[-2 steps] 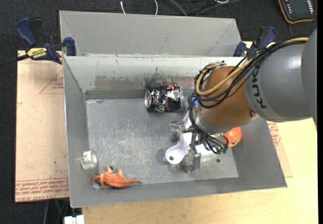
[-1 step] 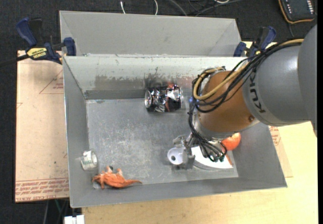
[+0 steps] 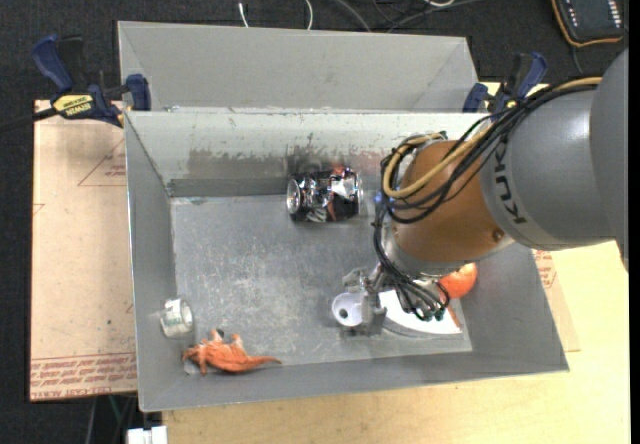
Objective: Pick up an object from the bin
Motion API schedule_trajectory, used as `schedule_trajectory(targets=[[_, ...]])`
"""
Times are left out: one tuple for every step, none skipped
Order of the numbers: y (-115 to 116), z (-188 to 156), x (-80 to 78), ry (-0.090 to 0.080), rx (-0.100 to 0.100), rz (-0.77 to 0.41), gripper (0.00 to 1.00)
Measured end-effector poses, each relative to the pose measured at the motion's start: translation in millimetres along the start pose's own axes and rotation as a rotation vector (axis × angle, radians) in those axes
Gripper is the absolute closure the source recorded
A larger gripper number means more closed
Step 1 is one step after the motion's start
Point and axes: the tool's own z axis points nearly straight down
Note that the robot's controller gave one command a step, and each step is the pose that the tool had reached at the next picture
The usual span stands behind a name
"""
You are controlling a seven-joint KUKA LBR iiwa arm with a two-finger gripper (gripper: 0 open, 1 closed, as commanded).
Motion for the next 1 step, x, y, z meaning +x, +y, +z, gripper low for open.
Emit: schedule_trajectory(targets=[[0.7, -14.9, 3.2, 0.011, -0.002, 0.000, 1.00]])
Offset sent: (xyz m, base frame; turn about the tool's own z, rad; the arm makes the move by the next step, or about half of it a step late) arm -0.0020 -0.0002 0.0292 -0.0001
